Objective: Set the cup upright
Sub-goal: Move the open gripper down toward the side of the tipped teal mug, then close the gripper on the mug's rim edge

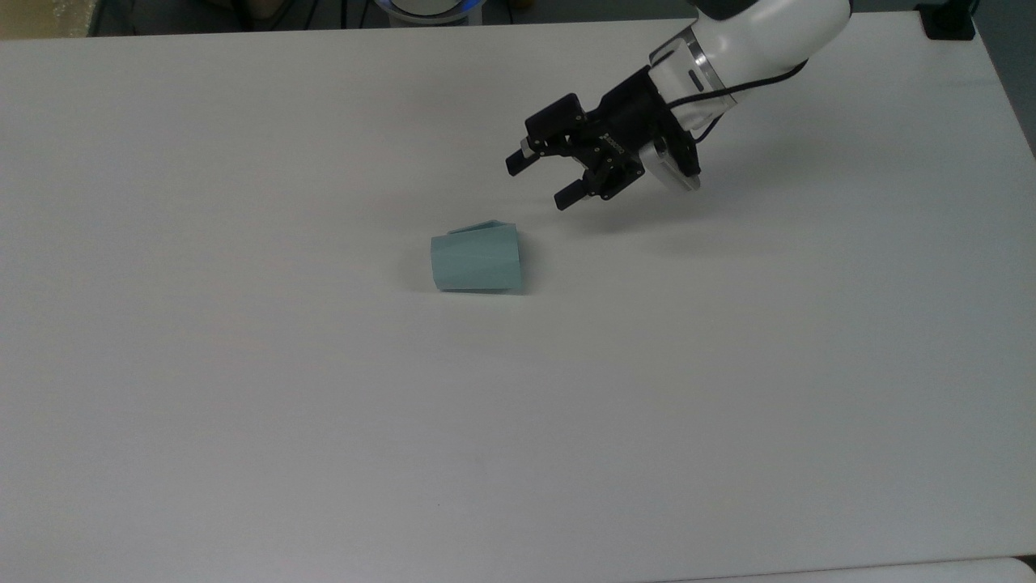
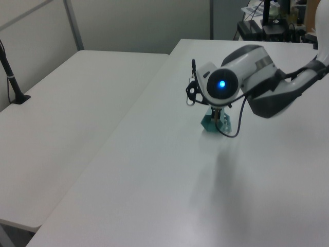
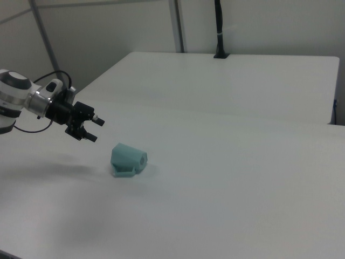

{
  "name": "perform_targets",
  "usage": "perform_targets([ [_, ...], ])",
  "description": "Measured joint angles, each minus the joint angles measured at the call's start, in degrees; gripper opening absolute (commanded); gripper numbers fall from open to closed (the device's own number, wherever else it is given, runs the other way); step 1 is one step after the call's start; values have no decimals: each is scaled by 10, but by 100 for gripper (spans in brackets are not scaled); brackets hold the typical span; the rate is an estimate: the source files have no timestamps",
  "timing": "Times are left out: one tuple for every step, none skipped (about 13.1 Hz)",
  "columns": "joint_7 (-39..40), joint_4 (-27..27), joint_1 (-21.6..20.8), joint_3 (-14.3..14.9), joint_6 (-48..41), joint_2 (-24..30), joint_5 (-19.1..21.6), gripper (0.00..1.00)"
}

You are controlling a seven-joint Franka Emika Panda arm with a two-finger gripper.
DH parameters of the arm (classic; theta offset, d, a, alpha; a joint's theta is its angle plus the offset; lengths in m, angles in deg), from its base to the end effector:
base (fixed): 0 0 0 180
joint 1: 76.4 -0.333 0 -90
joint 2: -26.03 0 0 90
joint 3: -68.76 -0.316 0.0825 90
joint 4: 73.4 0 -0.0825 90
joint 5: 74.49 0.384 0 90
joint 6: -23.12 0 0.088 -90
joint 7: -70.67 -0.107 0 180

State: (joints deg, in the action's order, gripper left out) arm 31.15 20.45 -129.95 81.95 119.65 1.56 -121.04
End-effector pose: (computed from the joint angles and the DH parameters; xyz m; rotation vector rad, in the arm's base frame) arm 0.5218 0.3745 0.3841 2.1982 0.3081 0.3493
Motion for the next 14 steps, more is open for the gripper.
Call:
perform_targets([
  [-1, 0, -1, -10, 0, -8, -9, 100],
  [-1, 0, -1, -19, 0, -13, -16, 100],
  [-1, 0, -1, -26, 0, -17, -21, 100],
  [-1, 0, -1, -31, 0, -23, -28, 100],
  [-1, 0, -1, -33, 0, -29, -35, 100],
  [-1, 0, 0, -34, 0, -37, -44, 100],
  [-1, 0, 3, -33, 1, -49, -53, 100],
  [-2, 0, 5, -33, 10, -57, -59, 100],
  [-2, 0, 8, -33, 22, -63, -66, 100],
  [-3, -1, 12, -33, 31, -69, -73, 100],
  [-3, -1, 14, -34, 35, -71, -78, 100],
  [-3, -1, 19, -33, 43, -75, -84, 100],
  [-3, -1, 26, -33, 51, -79, -88, 99],
  [-3, -1, 34, -33, 58, -84, -95, 97],
])
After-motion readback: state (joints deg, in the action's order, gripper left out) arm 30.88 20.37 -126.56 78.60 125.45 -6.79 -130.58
